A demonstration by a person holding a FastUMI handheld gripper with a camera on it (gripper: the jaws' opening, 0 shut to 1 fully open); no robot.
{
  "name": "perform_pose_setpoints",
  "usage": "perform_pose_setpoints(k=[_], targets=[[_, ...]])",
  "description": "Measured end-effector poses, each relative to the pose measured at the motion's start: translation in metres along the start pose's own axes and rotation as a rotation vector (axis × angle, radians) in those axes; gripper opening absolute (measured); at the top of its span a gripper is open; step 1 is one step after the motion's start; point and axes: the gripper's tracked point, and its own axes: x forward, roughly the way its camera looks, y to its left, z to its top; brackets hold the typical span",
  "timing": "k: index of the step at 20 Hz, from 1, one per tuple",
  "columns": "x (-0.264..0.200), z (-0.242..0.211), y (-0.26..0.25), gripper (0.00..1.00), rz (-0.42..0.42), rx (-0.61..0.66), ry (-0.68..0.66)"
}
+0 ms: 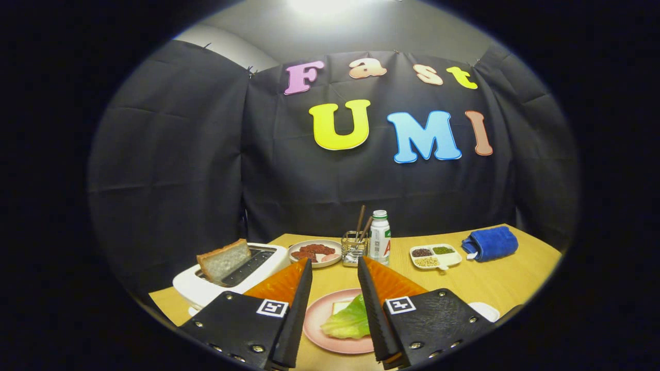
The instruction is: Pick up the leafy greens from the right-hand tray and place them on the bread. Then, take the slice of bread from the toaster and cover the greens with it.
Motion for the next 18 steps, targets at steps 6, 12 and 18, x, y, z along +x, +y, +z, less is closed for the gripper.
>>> perform_pose_setpoints(k=[6,12,18], targets=[[-0.004,0.0,0.08,0.54,0.105,0.005,0.027],[-0.003,-0.02,0.126,0.54,0.124,-0.087,0.045],[0.017,-0.033,0.149,0.54,0.098,-0.124,0.068]])
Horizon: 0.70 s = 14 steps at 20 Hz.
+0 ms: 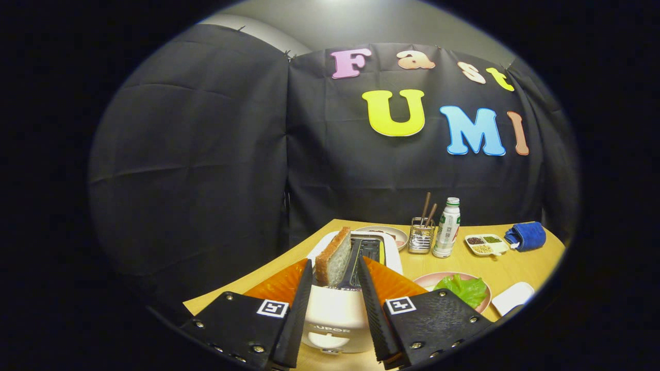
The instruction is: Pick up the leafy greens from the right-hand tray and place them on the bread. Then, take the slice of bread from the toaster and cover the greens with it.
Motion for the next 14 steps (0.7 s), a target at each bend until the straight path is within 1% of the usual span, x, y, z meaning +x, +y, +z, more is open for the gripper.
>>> perform_pose_setpoints(k=[2,4,5,6,7,8,9,10,14], targets=[[0.01,-0.007,0.001,0.54,-0.019,0.0,0.028],[0.023,-0.005,-0.008,0.54,-0.068,0.012,0.032],[0.03,-0.008,-0.009,0.35,-0.074,0.026,0.031],[0.039,-0.007,-0.002,0.16,-0.051,0.038,0.037],[0.041,-0.006,0.001,0.13,-0.024,0.029,0.028],[0.046,-0.001,-0.003,0.13,-0.03,0.019,0.016],[0.037,0.001,-0.001,0.06,-0.015,0.014,0.015],[0.038,0.001,0.002,0.06,0.005,0.012,0.018],[0.037,0.005,-0.009,0.06,0.017,0.048,0.029]])
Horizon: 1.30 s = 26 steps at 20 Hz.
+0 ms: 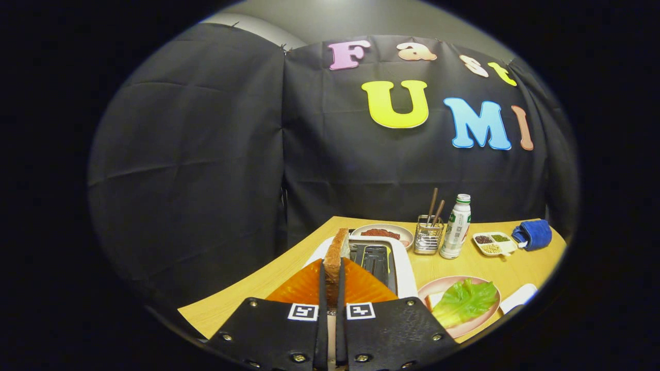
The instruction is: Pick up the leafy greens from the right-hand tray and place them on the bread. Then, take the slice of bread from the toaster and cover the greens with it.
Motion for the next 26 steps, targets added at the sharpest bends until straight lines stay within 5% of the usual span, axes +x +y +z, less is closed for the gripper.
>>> perform_pose_setpoints(k=[16,26], targets=[[-0.045,0.075,-0.054,0.06,-0.004,0.046,-0.116],[-0.07,0.035,-0.185,0.06,-0.206,0.091,-0.096]])
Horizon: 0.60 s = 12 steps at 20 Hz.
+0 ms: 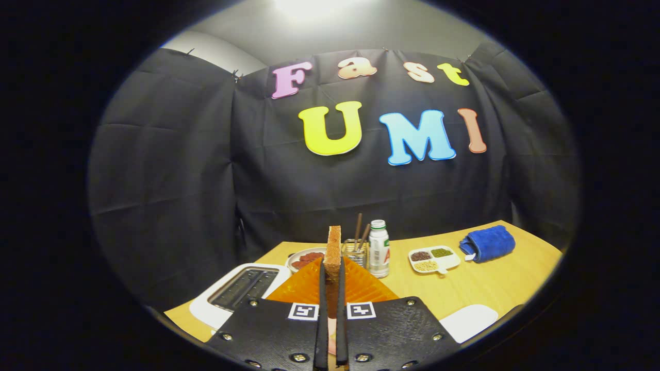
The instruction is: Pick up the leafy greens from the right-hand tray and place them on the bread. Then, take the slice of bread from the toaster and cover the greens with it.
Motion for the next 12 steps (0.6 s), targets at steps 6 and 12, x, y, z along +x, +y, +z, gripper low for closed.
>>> perform_pose_setpoints(k=[6,12], targets=[[0.006,-0.042,-0.041,0.06,-0.042,0.026,0.079],[0.013,-0.074,-0.015,0.06,0.028,0.042,0.141]])
